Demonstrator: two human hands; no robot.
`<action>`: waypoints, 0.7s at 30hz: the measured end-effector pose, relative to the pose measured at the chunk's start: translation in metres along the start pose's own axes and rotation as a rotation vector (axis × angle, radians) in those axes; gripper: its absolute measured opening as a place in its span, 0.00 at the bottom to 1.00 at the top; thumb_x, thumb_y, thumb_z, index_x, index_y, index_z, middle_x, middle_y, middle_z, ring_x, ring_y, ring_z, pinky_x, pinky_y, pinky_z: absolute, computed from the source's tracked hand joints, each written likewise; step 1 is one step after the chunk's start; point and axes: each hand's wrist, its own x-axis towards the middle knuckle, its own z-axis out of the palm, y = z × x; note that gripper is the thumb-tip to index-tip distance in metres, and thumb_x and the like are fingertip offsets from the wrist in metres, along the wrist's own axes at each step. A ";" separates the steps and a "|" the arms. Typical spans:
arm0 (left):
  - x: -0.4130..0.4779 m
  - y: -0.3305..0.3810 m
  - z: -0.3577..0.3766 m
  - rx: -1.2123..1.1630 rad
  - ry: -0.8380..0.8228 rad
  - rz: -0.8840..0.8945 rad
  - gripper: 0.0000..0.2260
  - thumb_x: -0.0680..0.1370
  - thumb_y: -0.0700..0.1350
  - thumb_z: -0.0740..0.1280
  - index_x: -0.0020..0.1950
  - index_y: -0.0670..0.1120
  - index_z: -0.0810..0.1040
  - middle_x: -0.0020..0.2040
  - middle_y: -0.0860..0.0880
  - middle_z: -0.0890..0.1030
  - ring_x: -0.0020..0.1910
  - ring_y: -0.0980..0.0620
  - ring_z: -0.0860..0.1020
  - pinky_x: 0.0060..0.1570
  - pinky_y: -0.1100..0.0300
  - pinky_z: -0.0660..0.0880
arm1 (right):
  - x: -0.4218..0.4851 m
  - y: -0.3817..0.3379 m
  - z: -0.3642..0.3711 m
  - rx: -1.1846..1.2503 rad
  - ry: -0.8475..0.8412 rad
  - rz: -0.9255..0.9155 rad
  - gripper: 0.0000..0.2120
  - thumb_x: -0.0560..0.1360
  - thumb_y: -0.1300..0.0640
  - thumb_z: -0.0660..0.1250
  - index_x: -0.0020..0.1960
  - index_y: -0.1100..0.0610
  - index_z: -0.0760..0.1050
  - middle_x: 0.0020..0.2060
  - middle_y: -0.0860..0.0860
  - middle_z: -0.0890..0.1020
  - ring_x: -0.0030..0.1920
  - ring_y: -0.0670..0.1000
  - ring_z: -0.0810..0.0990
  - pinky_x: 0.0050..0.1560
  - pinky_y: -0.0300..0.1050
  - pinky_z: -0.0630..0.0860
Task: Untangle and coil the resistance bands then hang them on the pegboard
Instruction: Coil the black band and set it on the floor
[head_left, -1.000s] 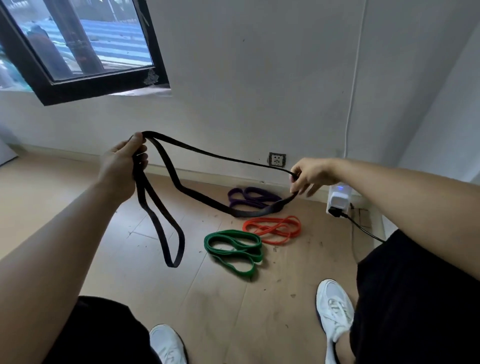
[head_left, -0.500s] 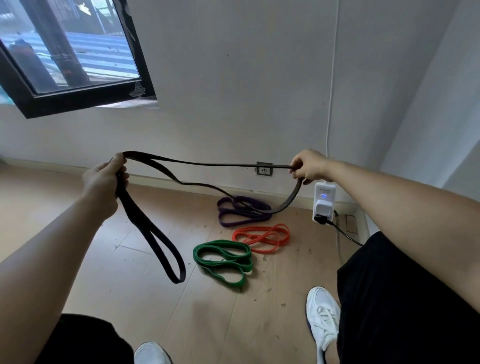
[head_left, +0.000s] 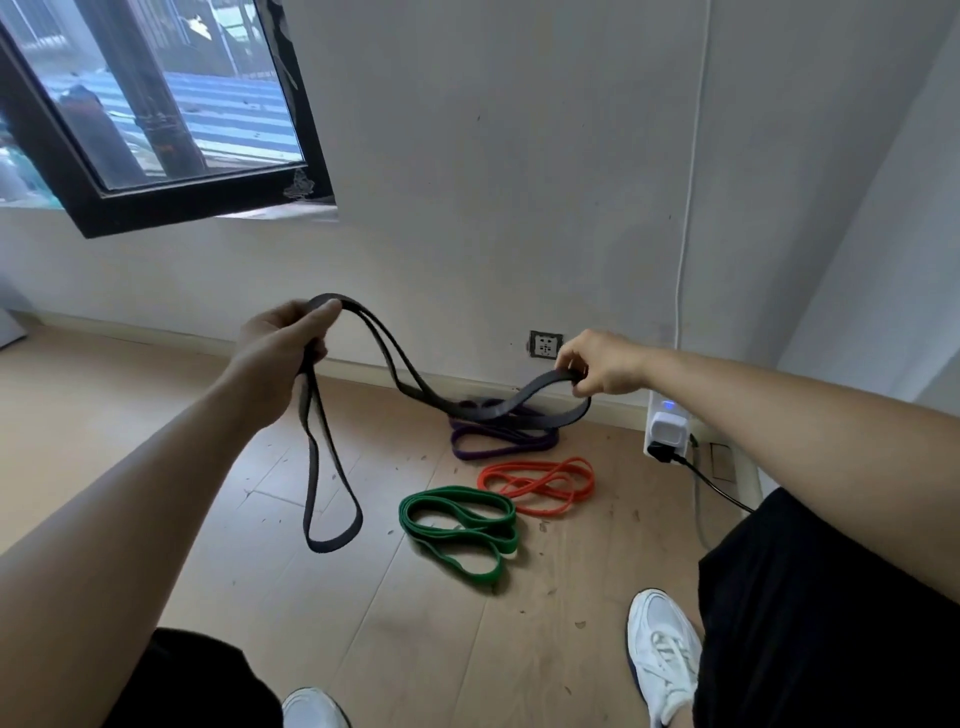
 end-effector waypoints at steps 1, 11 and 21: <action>-0.002 0.005 0.006 -0.008 -0.034 0.017 0.05 0.79 0.45 0.71 0.45 0.47 0.81 0.32 0.52 0.71 0.32 0.55 0.70 0.41 0.59 0.71 | 0.002 -0.005 0.006 -0.061 -0.024 -0.017 0.17 0.72 0.62 0.75 0.60 0.54 0.80 0.52 0.52 0.83 0.50 0.53 0.80 0.52 0.47 0.78; -0.017 0.038 0.050 -0.118 -0.174 0.099 0.05 0.78 0.46 0.71 0.44 0.48 0.80 0.30 0.54 0.66 0.31 0.54 0.64 0.39 0.59 0.65 | 0.011 -0.045 0.017 -0.052 -0.311 -0.098 0.29 0.75 0.58 0.75 0.73 0.56 0.71 0.63 0.53 0.81 0.58 0.52 0.80 0.57 0.44 0.77; -0.034 0.047 0.087 0.063 -0.329 0.153 0.04 0.79 0.43 0.71 0.48 0.43 0.82 0.29 0.55 0.72 0.30 0.56 0.69 0.36 0.60 0.69 | -0.030 -0.112 -0.039 0.944 -0.056 -0.353 0.18 0.76 0.61 0.73 0.64 0.64 0.77 0.57 0.64 0.83 0.60 0.59 0.82 0.70 0.62 0.72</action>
